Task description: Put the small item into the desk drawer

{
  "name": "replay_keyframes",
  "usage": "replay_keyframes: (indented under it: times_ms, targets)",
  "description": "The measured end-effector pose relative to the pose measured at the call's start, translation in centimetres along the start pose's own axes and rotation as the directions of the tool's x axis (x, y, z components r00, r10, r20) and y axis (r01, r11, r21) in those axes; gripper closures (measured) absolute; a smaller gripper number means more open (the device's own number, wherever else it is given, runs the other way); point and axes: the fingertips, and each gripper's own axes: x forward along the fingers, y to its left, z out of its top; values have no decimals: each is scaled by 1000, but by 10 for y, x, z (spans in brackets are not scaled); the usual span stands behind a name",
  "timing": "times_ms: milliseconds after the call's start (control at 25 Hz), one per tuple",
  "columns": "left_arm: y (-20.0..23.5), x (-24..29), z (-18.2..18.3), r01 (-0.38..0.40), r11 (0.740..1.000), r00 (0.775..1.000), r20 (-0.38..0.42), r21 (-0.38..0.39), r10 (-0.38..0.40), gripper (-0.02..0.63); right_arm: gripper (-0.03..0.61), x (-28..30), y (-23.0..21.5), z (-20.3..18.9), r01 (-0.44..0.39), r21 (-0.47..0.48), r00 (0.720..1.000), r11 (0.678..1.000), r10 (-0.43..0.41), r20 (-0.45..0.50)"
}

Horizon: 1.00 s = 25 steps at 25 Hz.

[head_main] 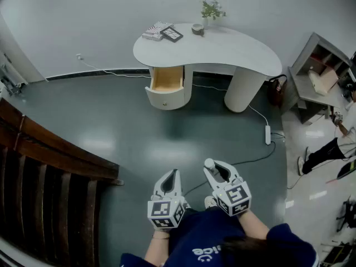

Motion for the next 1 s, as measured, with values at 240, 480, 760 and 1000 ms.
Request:
replay_keyframes:
  times_ms: [240, 480, 760, 1000]
  targets:
    - [2, -1, 1, 12, 1000, 1000, -3, -3, -12, 609, 451, -1, -2, 7, 26, -14, 1000, 1000, -26, 14]
    - [11, 2, -2, -5, 1000, 1000, -20, 3, 5, 609, 449, 4, -7, 1, 35, 57, 999, 998, -37, 27]
    - [15, 33, 2, -56, 998, 998, -16, -26, 55, 609, 449, 25, -37, 2, -14, 60, 1000, 998, 13, 11]
    - [9, 91, 24, -105, 994, 994, 4, -25, 105, 609, 449, 62, -86, 16, -85, 34, 996, 996, 85, -12]
